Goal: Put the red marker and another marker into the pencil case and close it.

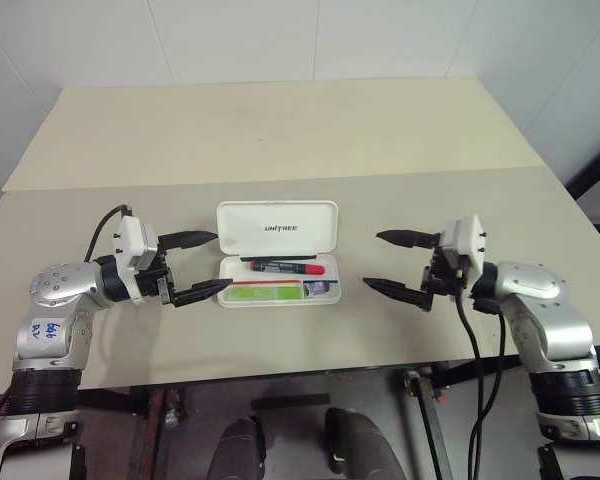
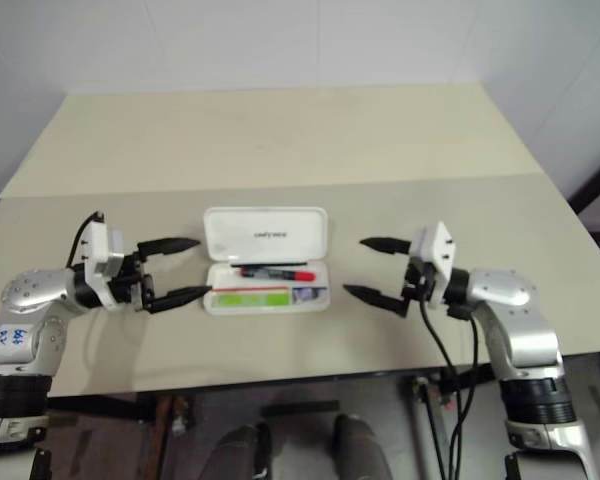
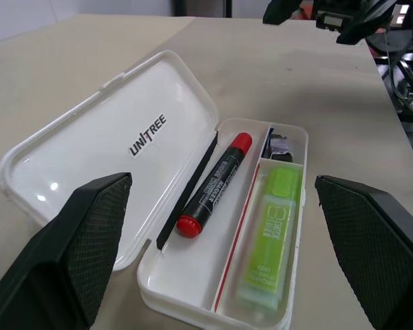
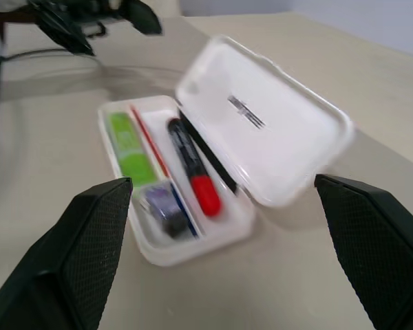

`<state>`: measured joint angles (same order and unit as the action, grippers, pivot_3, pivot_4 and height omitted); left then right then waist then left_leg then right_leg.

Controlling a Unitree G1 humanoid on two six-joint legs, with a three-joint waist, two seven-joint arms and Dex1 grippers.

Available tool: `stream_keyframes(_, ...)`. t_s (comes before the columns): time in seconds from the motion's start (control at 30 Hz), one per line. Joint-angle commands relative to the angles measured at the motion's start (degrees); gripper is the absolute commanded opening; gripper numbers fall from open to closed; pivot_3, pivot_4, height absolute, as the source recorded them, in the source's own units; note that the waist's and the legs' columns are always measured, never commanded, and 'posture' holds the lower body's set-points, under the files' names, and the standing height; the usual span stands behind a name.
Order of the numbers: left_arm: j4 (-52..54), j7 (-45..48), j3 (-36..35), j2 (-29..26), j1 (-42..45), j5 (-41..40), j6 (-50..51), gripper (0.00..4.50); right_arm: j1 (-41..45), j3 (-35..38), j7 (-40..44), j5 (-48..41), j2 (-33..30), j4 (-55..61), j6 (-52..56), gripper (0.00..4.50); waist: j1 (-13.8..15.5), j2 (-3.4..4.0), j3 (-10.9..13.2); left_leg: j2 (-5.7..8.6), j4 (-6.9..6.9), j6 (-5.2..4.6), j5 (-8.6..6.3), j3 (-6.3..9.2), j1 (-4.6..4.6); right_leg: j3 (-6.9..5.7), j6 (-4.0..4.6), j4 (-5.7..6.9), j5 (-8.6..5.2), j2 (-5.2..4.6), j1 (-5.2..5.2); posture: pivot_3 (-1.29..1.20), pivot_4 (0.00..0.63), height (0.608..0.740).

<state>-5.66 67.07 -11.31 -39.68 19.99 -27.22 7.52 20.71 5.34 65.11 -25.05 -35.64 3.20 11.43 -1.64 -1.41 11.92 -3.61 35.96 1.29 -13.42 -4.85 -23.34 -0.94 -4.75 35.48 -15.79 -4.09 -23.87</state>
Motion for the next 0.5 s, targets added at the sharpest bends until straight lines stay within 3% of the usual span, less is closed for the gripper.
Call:
stream_keyframes(0.03, -1.03, 0.44, -3.20, -0.01, 0.12, -2.85, -0.60, 3.59, -0.76, 3.46, 0.03, -1.33, -2.45, 1.36, -1.22, 4.50, 0.01, 0.00, 0.00, 0.00, 0.00, 0.01, -0.01, -0.02, 0.00, 0.01, 0.00, -0.01, 0.00, 0.00, 0.00, 0.00, 0.150, 0.740)
stream_keyframes(0.37, -3.00, 1.29, -3.87, 0.67, 1.04, -3.61, -1.56, 0.06, 0.34, 3.13, 1.58, -1.25, -3.48, 0.28, -1.83, 4.50, 0.03, -0.01, 0.00, -0.01, 0.03, -0.01, -0.03, -0.15, 0.02, 0.13, -0.03, -0.03, 0.02, 0.06, -0.01, 0.00, 0.150, 0.740)
stream_keyframes(0.5, -4.56, -1.02, -4.97, 2.12, 2.27, -3.78, -2.48, 0.06, 1.01, 2.96, 1.68, -0.79, -3.46, -0.16, -2.25, 4.50, 0.03, -0.01, 0.00, -0.01, 0.03, -0.02, -0.04, -0.15, 0.02, 0.14, -0.04, -0.03, 0.02, 0.07, -0.01, 0.00, 0.150, 0.740)
